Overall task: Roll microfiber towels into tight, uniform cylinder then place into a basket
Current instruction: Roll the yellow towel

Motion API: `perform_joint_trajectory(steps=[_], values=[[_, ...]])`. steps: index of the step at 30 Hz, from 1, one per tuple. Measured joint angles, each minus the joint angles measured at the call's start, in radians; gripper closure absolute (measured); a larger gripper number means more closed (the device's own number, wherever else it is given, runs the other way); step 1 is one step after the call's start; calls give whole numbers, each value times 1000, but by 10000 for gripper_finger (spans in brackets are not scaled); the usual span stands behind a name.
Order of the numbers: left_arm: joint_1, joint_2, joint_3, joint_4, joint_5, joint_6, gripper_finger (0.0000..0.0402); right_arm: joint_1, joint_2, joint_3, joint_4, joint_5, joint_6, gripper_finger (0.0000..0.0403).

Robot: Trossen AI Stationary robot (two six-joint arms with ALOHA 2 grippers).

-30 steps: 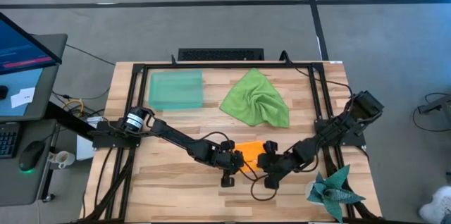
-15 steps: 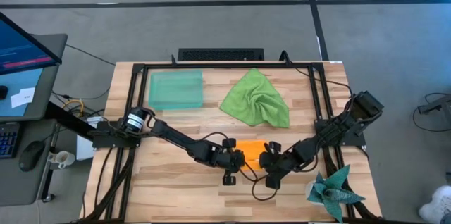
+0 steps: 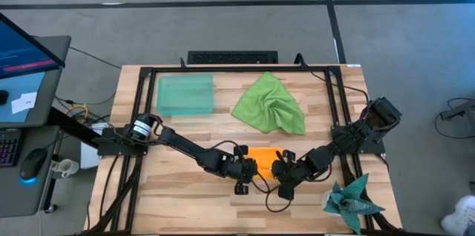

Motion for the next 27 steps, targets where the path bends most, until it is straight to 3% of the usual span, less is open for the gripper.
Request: perform_joint_trajectory(steps=[6, 11, 17, 27], values=[[-37, -82, 0, -52, -56, 16, 336, 0, -1, -1, -8, -2, 0, 389], [-92, -114, 0, -8, -119, 147, 336, 0, -1, -2, -6, -2, 0, 389], [-93, -41, 1, 150, 57, 271, 336, -5, -1, 0, -7, -3, 14, 385], [26, 7, 1, 171, 85, 216, 336, -4, 0, 3, -9, -7, 33, 386]])
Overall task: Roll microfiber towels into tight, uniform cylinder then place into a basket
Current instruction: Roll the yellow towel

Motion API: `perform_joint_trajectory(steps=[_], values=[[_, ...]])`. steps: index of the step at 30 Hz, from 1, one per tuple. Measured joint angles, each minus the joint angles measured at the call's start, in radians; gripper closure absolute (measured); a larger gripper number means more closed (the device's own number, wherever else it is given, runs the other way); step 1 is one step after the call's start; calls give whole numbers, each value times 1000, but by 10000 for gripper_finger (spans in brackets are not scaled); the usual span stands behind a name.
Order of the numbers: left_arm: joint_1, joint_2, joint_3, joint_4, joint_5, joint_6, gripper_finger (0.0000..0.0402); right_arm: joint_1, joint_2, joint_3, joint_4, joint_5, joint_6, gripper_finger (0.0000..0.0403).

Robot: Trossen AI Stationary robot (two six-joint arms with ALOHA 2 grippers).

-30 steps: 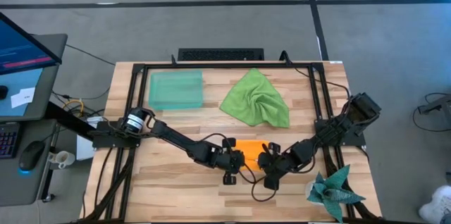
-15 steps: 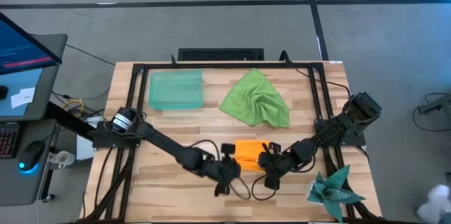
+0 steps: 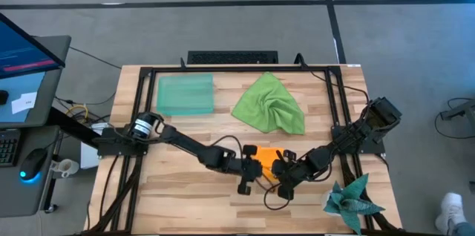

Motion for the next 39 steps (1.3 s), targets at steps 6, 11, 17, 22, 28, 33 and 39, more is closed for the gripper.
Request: perform_joint_trajectory(steps=[6, 11, 17, 22, 28, 33, 39], values=[[20, 0, 0, -41, 5, -57, 336, 0, 0, 0, 1, 1, 1, 389], [20, -1, 0, -100, 5, -91, 336, 0, 0, 0, 1, 2, 9, 386], [25, -4, -56, -52, 3, -121, 336, -2, 1, 0, 3, 1, 106, 369], [32, -6, -77, -49, 3, -161, 336, -12, 1, 1, 8, -23, 126, 350], [32, -6, -79, -42, 9, -183, 336, -15, 0, 2, 12, 2, 107, 310], [33, -6, -79, -45, 9, -254, 336, -30, -22, 5, -7, -37, 37, 279], [33, -5, -80, -56, 5, -307, 336, -31, -132, 2, -76, -47, -69, 271]])
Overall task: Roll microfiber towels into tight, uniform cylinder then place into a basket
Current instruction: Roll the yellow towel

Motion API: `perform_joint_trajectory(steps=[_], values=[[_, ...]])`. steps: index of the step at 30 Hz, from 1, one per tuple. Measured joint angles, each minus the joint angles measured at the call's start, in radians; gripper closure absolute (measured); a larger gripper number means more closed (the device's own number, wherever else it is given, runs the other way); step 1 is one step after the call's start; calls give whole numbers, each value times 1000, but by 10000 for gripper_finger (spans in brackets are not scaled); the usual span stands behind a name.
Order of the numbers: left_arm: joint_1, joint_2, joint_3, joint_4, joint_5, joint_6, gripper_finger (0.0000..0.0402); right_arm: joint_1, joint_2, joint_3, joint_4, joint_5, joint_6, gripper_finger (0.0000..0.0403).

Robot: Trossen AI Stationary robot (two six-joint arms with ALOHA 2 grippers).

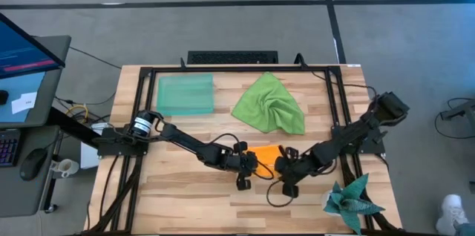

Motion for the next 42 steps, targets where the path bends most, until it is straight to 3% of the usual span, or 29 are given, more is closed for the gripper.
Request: perform_joint_trajectory(steps=[7, 12, 14, 23, 35, 42], values=[[0, 0, 1, -39, -1, 4, 336, 46, -162, 1, -142, 169, -76, 280], [0, -1, 1, -63, -1, 10, 336, 144, -197, -13, -100, 411, -115, 280], [0, 0, 1, -63, -1, 10, 336, 183, -176, -16, -53, 462, -149, 280], [4, 0, 0, -61, 0, 27, 336, 215, 23, -1, 98, 471, -383, 274], [10, 0, 0, -60, 4, 27, 336, 152, 187, 86, 61, 463, -442, 167], [12, 0, 0, -60, 8, 27, 336, 93, 227, 89, -2, 435, -357, 157]])
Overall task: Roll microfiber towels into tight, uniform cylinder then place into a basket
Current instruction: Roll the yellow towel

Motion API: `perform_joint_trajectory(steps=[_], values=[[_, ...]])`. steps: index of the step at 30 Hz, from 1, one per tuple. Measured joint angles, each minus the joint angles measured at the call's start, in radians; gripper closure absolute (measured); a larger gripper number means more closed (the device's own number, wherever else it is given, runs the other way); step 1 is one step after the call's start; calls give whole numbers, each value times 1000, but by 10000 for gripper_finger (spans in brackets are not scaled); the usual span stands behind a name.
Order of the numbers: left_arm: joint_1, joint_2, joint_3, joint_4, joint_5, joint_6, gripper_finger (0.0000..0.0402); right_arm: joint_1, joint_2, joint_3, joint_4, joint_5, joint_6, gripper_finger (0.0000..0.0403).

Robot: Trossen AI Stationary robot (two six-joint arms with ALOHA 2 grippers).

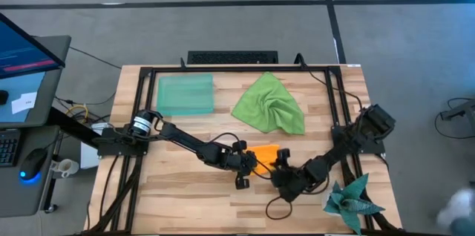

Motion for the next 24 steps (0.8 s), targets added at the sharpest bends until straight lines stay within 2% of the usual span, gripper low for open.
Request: perform_joint_trajectory(steps=[3, 7, 10, 17, 24], values=[[0, 0, 0, 0, 0, 0, 336, -24, -3, 1, -3, -29, 42, 171], [0, -1, 1, 2, 0, 17, 336, -63, -4, 2, -18, -94, 75, 212], [-2, 0, 10, -7, -3, 49, 336, -99, -5, -4, -20, -156, 118, 257], [-24, -33, 23, -78, -64, 85, 336, -135, -8, -3, -33, -218, 136, 371], [-72, -134, 21, -283, -298, 75, 336, -147, -33, -7, -32, -300, 139, 372]])
